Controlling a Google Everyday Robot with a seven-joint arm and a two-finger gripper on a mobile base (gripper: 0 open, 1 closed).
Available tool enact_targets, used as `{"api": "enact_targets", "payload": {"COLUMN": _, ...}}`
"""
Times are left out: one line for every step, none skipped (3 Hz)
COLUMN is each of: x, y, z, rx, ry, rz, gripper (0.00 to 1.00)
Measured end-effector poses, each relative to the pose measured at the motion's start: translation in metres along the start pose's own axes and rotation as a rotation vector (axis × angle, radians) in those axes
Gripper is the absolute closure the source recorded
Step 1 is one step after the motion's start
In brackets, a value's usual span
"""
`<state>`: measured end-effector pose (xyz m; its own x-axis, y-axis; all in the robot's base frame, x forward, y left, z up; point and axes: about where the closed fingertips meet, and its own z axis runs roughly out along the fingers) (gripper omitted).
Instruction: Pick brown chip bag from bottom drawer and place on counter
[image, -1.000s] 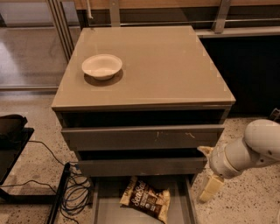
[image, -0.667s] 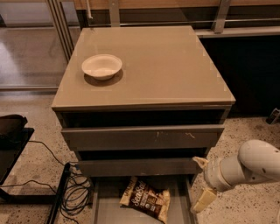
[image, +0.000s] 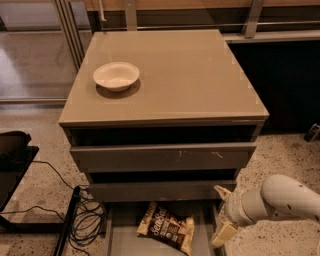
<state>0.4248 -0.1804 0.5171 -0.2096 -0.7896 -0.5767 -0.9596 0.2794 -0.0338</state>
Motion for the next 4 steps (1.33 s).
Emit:
{"api": "enact_targets", "payload": {"x": -0.004, "y": 0.008, "z": 0.007, "rx": -0.018, "ry": 0.003, "rz": -0.017, "gripper": 0.0}}
{"api": "enact_targets", "payload": {"x": -0.011, "y": 0.008, "z": 0.037, "rx": -0.02, "ry": -0.052, "rz": -0.032, "gripper": 0.0}}
{"api": "enact_targets", "payload": {"x": -0.006, "y": 0.015, "z": 0.082, "rx": 0.013, "ry": -0.116, "rz": -0.039, "gripper": 0.0}}
{"api": "enact_targets", "payload": {"x": 0.001, "y": 0.012, "z": 0.12, "rx": 0.058, "ry": -0.174, "rz": -0.042, "gripper": 0.0}}
